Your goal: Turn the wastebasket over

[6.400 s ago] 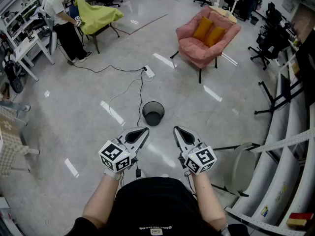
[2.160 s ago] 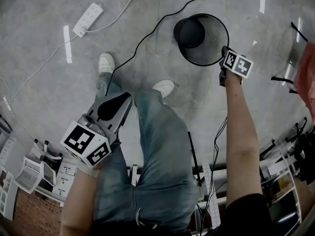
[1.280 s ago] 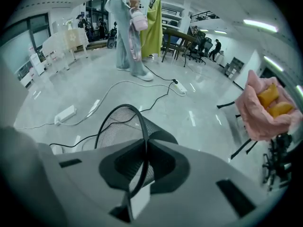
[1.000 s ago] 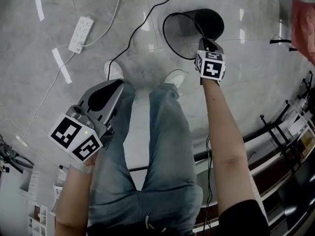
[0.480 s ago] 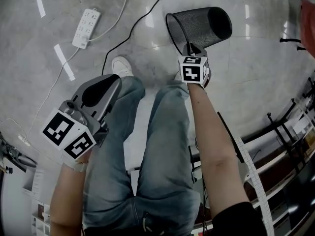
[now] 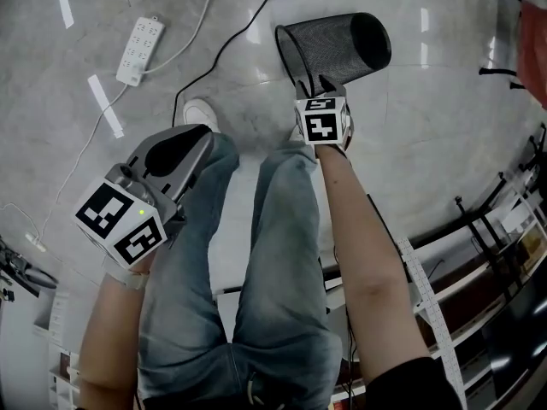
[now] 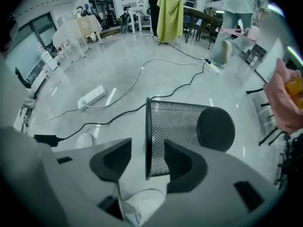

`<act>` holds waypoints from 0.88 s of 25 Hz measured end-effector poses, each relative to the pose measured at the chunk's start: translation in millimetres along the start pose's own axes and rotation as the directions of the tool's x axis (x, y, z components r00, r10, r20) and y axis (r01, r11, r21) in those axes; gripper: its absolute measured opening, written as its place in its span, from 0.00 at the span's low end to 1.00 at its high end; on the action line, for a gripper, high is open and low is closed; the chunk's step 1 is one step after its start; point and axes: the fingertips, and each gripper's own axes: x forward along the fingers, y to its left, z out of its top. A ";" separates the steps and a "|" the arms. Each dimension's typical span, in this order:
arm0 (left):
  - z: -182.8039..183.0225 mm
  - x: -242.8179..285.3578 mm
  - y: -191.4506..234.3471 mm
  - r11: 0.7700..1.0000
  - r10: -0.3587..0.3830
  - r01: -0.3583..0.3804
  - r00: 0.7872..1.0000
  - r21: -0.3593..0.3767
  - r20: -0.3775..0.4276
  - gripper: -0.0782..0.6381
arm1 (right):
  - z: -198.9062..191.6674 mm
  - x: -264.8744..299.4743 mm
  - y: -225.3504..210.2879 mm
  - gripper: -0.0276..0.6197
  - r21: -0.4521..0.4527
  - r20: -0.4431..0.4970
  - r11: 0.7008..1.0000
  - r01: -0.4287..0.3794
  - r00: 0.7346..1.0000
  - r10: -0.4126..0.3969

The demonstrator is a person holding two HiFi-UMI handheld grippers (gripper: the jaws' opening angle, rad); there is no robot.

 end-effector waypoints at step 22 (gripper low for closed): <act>-99.0 277.7 25.5 0.958 0.125 -0.145 0.988 -0.247 -0.094 0.44 | -21.8 26.0 -248.3 0.57 0.267 0.087 0.898 -0.351 0.936 0.340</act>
